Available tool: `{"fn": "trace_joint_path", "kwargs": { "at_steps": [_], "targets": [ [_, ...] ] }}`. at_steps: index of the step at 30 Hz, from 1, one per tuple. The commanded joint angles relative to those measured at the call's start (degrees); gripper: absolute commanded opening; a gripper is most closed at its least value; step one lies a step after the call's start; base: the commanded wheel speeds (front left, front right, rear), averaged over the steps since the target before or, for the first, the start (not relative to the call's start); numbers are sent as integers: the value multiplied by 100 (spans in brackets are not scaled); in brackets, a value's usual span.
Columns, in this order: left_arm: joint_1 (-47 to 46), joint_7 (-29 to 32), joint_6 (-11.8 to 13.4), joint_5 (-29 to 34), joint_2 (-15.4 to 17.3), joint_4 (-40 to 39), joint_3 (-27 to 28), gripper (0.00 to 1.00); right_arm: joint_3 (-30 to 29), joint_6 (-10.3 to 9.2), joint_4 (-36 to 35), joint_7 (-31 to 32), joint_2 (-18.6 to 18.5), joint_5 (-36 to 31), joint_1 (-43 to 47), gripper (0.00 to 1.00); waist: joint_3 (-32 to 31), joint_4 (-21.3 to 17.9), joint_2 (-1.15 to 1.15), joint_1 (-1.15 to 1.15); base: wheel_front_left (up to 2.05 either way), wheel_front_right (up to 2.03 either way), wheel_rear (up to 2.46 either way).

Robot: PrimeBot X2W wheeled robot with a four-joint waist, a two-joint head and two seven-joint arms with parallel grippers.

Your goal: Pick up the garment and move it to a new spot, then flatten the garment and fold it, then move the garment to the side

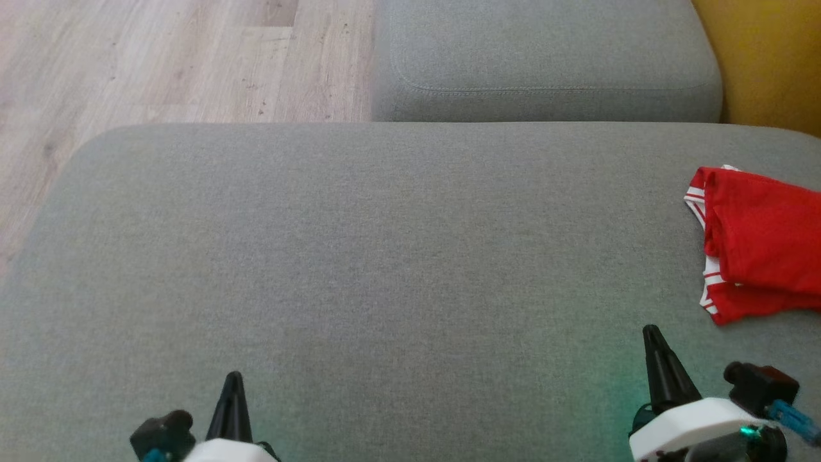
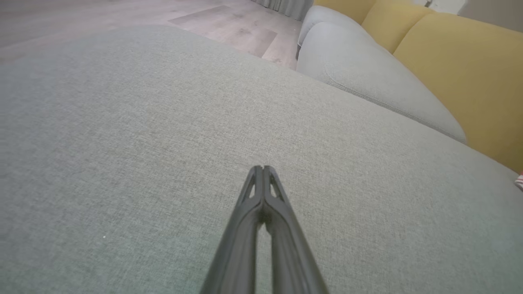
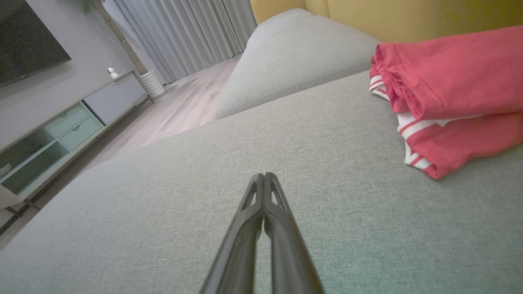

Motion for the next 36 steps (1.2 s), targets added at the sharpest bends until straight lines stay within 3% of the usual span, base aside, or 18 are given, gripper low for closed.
{"fn": "trace_joint_path", "kwargs": {
  "at_steps": [1,36],
  "targets": [
    [-309,38,-89,-113,-4,-117,195,0,-26,8,-162,42,-46,197,-316,0,3,-7,0,0,0,0,0],
    [-493,560,-878,-1606,-422,-37,1292,0,-219,21,-87,306,-88,2506,-618,0,70,-170,0,0,0,0,0]
  ]
}}
